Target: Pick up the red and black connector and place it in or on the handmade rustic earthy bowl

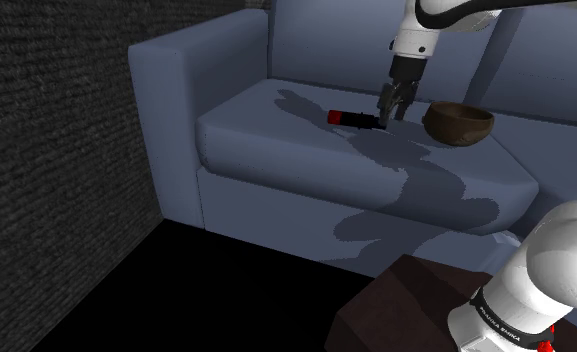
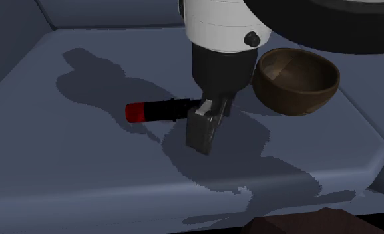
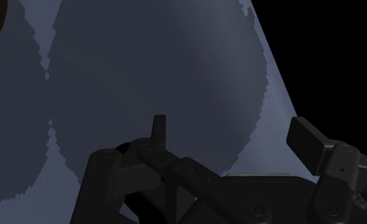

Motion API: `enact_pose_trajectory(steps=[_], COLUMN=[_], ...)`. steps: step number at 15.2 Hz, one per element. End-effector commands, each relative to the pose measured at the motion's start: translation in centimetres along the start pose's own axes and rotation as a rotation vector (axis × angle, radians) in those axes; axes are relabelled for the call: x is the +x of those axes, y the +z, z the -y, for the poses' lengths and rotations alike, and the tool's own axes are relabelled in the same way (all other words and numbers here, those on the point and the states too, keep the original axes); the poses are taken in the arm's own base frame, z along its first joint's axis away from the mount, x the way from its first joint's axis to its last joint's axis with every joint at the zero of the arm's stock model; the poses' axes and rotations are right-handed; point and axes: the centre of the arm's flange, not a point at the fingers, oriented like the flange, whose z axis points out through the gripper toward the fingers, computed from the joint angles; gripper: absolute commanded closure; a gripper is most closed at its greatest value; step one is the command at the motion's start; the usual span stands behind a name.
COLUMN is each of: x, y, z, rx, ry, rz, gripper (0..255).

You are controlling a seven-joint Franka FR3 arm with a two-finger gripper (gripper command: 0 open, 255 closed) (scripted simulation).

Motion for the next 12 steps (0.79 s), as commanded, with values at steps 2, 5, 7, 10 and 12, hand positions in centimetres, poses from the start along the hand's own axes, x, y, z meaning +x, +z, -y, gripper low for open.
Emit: enact_pose_trajectory(steps=[2,5,7,10,12], x=[3.3,6.9,9.3,11.5,11.5], y=[0.1,0.0,0.0,0.5,1.5], z=[-1.6,-2.8,-3.4,-3.9,-3.9], rx=[-0.012,-0.022,-0.03,-0.036,-0.036], ry=[-0.074,-0.144,-0.192,-0.233,-0.233], rz=[-0.009,-0.017,-0.023,-0.027,-0.027], gripper=[0,0,0,0,0])
